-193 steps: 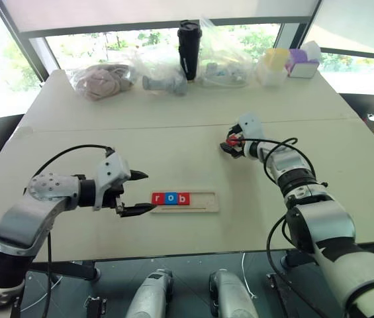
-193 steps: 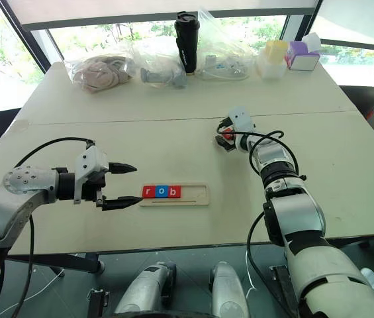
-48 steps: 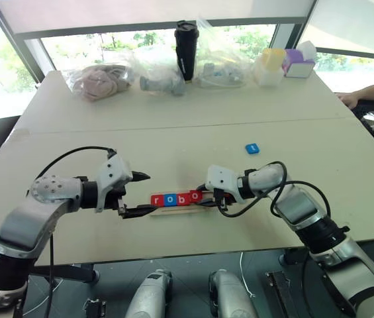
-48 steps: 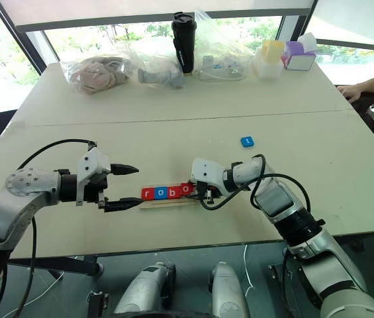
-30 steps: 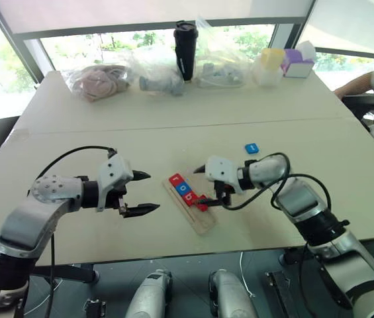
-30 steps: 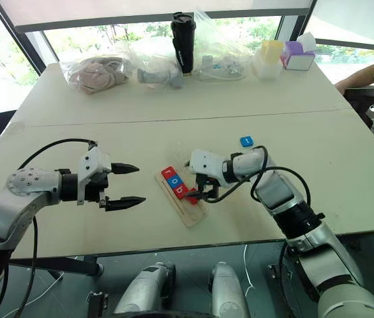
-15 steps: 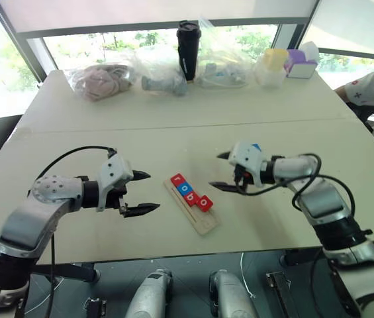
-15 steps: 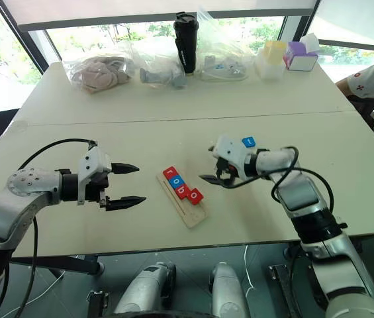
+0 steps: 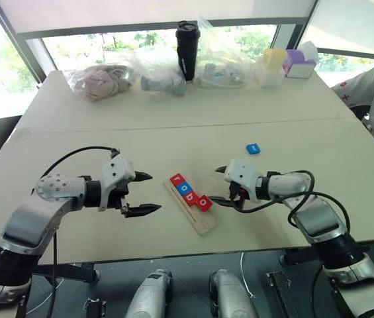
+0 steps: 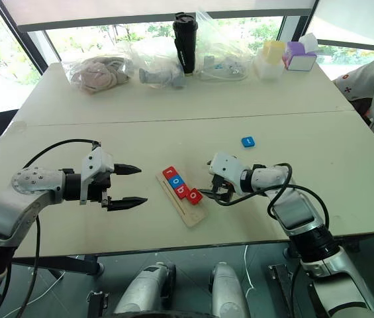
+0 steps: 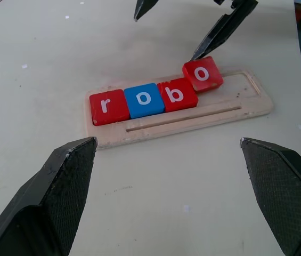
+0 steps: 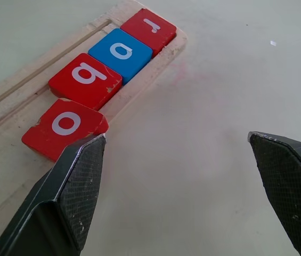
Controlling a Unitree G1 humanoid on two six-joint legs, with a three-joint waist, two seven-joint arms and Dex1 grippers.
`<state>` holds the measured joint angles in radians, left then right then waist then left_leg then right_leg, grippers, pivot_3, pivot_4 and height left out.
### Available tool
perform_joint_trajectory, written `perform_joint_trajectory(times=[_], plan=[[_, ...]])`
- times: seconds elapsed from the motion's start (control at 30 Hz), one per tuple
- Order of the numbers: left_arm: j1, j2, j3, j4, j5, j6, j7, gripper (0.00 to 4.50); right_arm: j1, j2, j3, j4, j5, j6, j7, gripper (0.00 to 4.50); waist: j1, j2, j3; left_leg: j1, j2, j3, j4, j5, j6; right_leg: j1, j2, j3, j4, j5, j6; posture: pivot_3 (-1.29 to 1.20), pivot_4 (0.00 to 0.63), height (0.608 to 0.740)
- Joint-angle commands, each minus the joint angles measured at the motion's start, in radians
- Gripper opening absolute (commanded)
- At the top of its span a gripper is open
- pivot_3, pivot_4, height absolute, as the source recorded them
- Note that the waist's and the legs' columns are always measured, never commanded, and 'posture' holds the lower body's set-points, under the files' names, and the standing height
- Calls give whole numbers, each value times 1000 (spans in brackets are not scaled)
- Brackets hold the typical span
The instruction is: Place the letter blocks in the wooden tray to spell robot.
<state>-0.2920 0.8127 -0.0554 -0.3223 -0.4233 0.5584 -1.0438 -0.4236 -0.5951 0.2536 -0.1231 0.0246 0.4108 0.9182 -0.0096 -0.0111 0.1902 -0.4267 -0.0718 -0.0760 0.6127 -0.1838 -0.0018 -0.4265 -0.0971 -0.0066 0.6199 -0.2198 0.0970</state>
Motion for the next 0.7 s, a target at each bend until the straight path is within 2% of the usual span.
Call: perform_joint_trajectory(times=[0.03, 0.57, 0.7], plan=[[-16, 2, 9, -14, -1, -18, -4, 4500, 9, 3, 1, -57, 22, 7, 9, 4386, 0, 0, 0, 0, 0, 0, 0, 0, 0, 0, 0, 0, 0, 0, 0, 0, 150, 740], [-12, -3, 4, -8, 4, -24, 2, 4500, -5, -18, -38, -84, 33, 46, -11, 4386, 0, 0, 0, 0, 0, 0, 0, 0, 0, 0, 0, 0, 0, 0, 0, 0, 150, 740], [-6, 3, 7, -11, 1, -25, -4, 4500, 30, -76, -139, -136, 86, 114, -9, 4386, 3, 0, 0, 0, 0, 0, 0, 0, 0, 0, 0, 0, 0, 0, 0, 0, 150, 740]])
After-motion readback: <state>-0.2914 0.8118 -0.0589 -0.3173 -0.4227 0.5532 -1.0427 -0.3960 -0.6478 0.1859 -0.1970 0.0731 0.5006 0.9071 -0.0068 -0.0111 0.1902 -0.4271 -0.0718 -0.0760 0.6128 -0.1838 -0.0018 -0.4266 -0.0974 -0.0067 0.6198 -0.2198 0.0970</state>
